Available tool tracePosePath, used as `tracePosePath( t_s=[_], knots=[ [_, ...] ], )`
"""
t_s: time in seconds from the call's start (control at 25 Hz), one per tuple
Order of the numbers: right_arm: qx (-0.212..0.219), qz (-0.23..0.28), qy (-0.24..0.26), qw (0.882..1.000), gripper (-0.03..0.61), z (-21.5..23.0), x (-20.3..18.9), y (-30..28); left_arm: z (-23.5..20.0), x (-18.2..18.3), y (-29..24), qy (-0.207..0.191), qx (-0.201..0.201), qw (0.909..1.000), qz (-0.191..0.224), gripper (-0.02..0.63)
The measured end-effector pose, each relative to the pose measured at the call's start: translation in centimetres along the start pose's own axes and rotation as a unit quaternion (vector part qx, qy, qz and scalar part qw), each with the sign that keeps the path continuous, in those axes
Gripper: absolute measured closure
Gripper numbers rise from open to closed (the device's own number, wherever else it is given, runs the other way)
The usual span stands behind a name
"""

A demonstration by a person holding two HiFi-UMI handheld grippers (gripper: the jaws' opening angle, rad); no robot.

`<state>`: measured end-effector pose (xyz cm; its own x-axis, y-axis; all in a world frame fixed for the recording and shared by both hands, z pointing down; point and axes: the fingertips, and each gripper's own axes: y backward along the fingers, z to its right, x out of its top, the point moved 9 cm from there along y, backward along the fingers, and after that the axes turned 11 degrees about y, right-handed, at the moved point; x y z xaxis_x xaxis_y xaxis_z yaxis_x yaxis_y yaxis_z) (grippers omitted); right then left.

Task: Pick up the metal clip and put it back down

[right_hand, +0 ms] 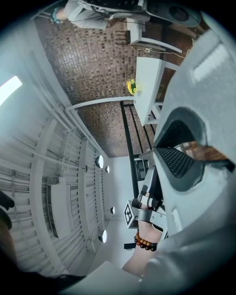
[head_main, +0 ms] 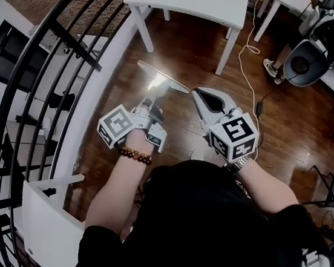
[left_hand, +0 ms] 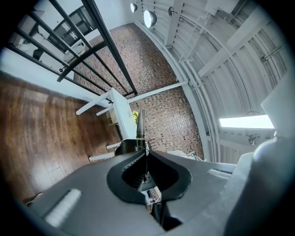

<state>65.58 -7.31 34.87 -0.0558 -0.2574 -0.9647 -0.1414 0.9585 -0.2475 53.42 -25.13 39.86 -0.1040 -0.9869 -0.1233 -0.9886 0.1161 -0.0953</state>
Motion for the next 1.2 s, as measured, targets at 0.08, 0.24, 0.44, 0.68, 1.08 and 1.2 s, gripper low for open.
tracePosePath(
  t_s=[0.08,0.24,0.44,0.68,1.08,1.2],
  knots=[
    [0.000,-0.001,0.000,1.000,0.586,2.8,-0.3,-0.4,0.4,-0.2,-3.0,0.001,-0.004,1.0000,0.000,0.594],
    [-0.003,-0.006,-0.004,1.000,0.586,8.0,-0.9,-1.0,0.6,-0.7,-8.4,0.007,-0.001,1.0000,-0.005,0.594],
    [-0.009,-0.010,-0.002,1.000,0.586,12.1,-0.9,-2.5,0.8,0.2,-13.3,0.015,-0.004,0.9999,-0.007,0.594],
    [-0.020,-0.017,-0.007,1.000,0.586,18.3,-1.2,-6.3,0.2,2.4,-21.0,0.019,0.002,0.9995,-0.023,0.594],
    [-0.040,-0.032,0.005,0.999,0.586,25.2,0.4,-13.4,-0.1,7.8,-31.1,0.034,-0.012,0.9981,-0.050,0.594],
    [-0.045,-0.035,0.008,0.998,0.586,26.8,1.2,-15.4,0.1,9.4,-33.4,0.037,-0.014,0.9977,-0.055,0.594]
  ],
)
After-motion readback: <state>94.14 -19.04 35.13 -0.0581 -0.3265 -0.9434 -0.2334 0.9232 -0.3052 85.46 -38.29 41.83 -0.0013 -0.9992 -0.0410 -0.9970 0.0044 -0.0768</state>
